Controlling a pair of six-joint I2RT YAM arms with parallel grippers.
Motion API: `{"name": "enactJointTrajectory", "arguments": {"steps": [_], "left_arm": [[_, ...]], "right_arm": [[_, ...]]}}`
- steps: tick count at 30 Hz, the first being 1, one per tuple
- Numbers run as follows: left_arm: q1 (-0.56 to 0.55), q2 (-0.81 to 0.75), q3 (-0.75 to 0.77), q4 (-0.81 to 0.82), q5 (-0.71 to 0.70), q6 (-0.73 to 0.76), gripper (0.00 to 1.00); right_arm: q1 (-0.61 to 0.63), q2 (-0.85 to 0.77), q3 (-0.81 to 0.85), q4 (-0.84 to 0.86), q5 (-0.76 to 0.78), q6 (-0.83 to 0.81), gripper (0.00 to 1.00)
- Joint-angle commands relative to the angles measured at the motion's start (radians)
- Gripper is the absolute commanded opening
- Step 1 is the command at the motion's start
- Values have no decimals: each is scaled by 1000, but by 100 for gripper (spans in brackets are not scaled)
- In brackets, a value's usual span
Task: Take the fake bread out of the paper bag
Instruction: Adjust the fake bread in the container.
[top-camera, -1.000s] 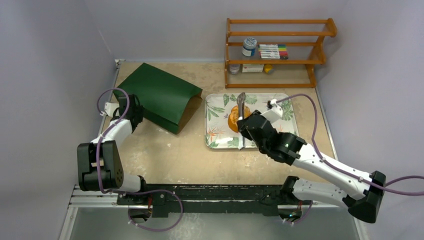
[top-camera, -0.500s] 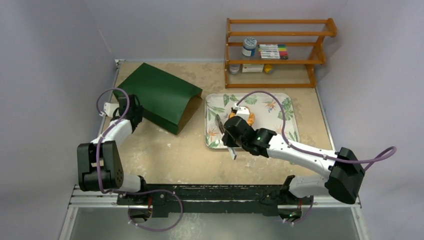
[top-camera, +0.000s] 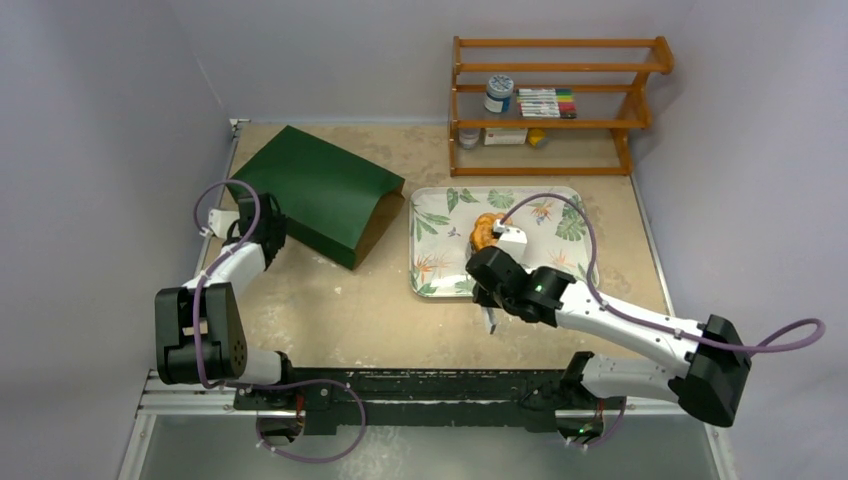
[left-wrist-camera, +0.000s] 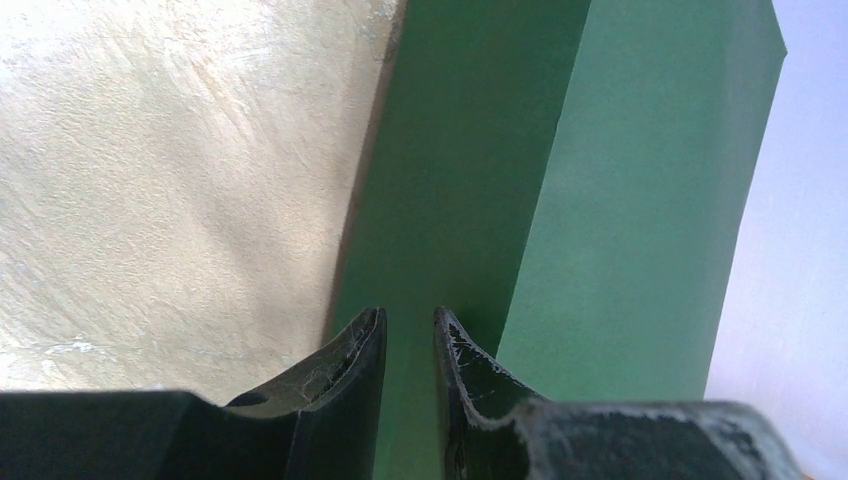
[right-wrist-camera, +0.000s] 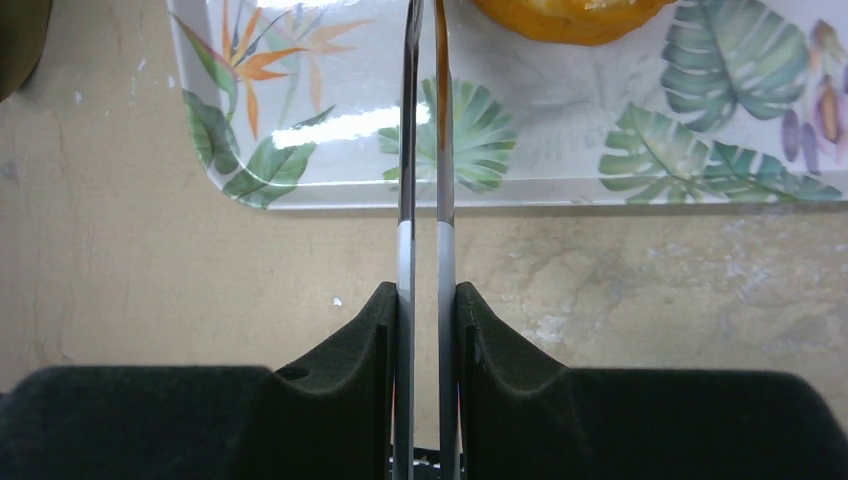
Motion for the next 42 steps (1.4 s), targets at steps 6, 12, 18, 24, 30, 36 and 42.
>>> {"name": "enactJointTrajectory", "arguments": {"steps": [6,12,18,24,30,36,42], "left_arm": [[-6,13,-1,80,12,-8,23],[-5,29,14,81,22,8,23],[-5,48,32,81,36,18,23],[-6,62,44,82,51,22,23],[-5,59,70,52,45,49,24],[20,20,92,-2,16,58,24],[52,-40,142,-115,-49,110,24]], "right_arm": [[-13,-32,-1,-137,164,153,0],[-132,-37,-42,-102,172,156,0],[-264,-99,-88,-68,154,118,0],[-284,-128,-86,-82,168,140,0],[-280,-113,-40,235,39,-145,0],[-128,43,92,237,61,-254,5],[-21,35,40,371,6,-294,7]]}}
